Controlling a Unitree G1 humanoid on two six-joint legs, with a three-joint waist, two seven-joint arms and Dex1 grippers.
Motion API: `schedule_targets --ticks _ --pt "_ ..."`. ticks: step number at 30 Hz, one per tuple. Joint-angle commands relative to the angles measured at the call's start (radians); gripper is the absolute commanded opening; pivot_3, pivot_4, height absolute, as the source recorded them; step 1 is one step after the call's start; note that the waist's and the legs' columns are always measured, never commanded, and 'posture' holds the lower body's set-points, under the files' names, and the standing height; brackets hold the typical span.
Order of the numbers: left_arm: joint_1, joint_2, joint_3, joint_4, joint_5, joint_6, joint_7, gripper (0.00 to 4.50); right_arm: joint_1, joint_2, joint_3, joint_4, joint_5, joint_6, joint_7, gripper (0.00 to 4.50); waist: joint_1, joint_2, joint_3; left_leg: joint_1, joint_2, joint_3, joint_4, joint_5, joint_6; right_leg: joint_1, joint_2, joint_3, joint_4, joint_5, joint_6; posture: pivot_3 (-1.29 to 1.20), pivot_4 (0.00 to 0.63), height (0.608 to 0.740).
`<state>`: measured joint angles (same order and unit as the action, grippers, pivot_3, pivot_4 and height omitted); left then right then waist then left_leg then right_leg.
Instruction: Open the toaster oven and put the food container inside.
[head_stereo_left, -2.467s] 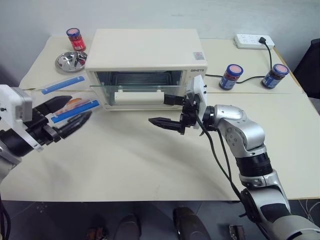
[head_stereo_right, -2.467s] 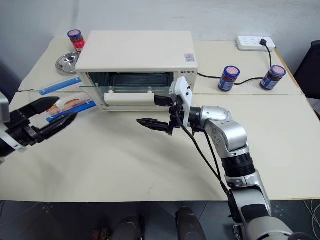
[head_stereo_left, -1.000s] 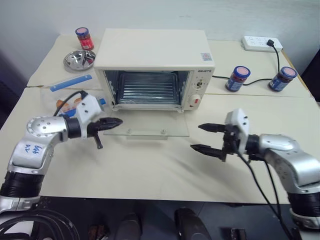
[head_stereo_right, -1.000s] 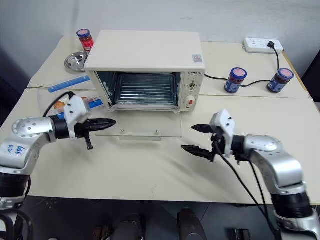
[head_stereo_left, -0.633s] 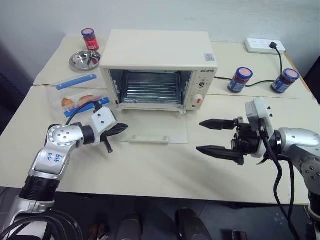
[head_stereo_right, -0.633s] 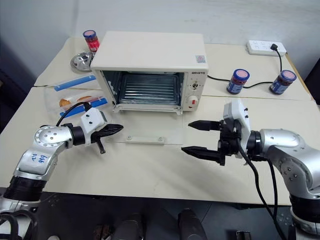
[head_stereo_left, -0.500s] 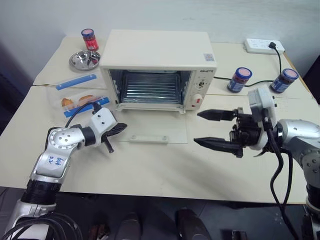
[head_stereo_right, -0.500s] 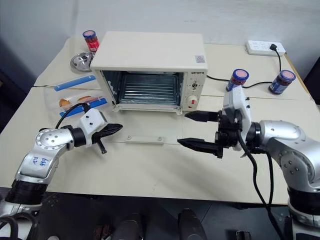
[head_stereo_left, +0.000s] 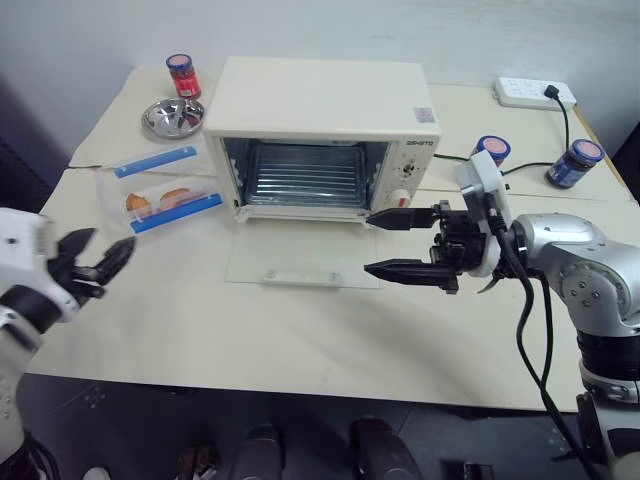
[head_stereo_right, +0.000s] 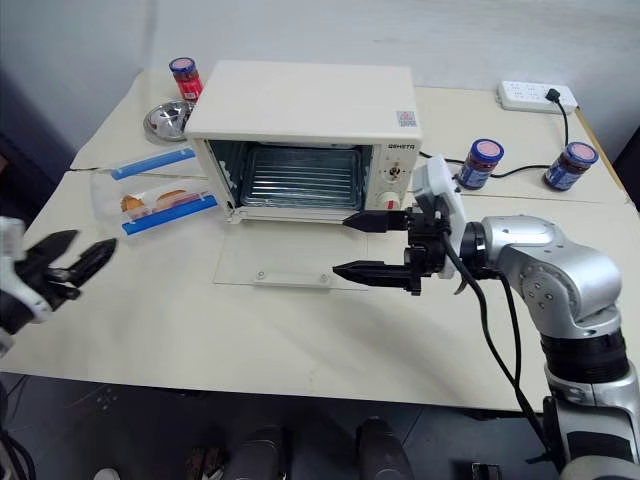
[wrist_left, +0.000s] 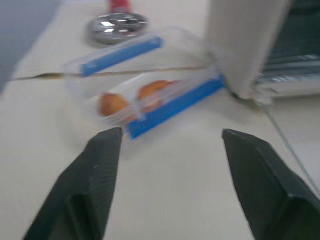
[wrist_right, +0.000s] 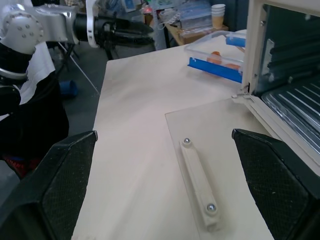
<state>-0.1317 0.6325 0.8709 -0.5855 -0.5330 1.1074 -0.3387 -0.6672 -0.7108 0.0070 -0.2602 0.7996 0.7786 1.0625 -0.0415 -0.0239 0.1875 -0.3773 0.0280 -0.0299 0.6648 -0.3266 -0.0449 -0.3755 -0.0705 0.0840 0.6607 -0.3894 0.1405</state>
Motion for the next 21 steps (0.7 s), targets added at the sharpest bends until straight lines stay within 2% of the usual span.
schedule_targets --ticks 1,6,9,14,16,18,21 --pt "-0.085 0.007 0.060 0.032 -0.013 0.103 0.097 4.45 -0.035 0.020 0.012 0.001 -0.015 -0.040 0.029 4.50 0.005 0.000 0.000 0.000 0.000 0.000 0.000 0.000 0.000 0.000 0.001 0.000 0.000 0.000 0.000 0.00 0.150 0.740" --pt "-0.226 0.032 0.029 0.181 0.041 0.185 0.199 4.45 -0.047 0.028 0.014 -0.010 -0.020 -0.045 0.039 4.50 0.013 0.000 0.000 0.000 0.000 0.000 0.000 0.001 -0.001 0.000 0.003 0.000 0.000 0.000 0.000 0.00 0.150 0.740" --pt "-0.287 0.067 -0.006 0.317 0.087 0.168 0.234 4.45 -0.048 0.026 -0.006 -0.027 0.000 -0.026 0.027 4.50 0.011 0.000 0.000 0.000 0.000 0.000 -0.001 0.002 -0.006 -0.001 0.002 0.000 0.000 0.000 -0.001 0.00 0.150 0.740" --pt "-0.417 0.149 -0.138 0.622 0.159 0.002 0.221 4.45 -0.037 0.015 -0.042 -0.078 0.043 0.013 -0.008 4.50 0.010 -0.001 0.000 -0.001 0.001 0.001 -0.002 0.001 -0.008 -0.003 0.001 -0.005 -0.001 0.001 -0.001 0.00 0.150 0.740" --pt "-0.466 0.179 -0.200 0.729 0.186 -0.059 0.209 4.45 -0.036 0.014 -0.051 -0.098 0.042 0.011 -0.029 4.50 0.011 -0.001 0.000 -0.001 0.001 0.001 -0.002 0.001 -0.008 -0.004 -0.003 -0.014 -0.001 0.001 -0.002 0.00 0.150 0.740" --pt "-0.510 0.196 -0.241 0.806 0.195 -0.101 0.192 4.45 -0.036 0.013 -0.062 -0.110 0.051 0.017 -0.041 4.50 0.011 -0.001 0.000 -0.001 0.000 0.002 -0.002 0.000 -0.007 -0.005 -0.008 -0.026 -0.001 0.002 -0.003 0.00 0.150 0.740" --pt "-0.578 0.206 -0.287 0.888 0.199 -0.151 0.165 4.45 -0.024 0.006 -0.070 -0.122 0.055 0.020 -0.055 4.50 0.013 -0.001 0.000 -0.002 0.000 0.003 -0.001 -0.001 -0.006 -0.006 -0.008 -0.031 0.000 0.002 -0.004 0.00 0.150 0.740"
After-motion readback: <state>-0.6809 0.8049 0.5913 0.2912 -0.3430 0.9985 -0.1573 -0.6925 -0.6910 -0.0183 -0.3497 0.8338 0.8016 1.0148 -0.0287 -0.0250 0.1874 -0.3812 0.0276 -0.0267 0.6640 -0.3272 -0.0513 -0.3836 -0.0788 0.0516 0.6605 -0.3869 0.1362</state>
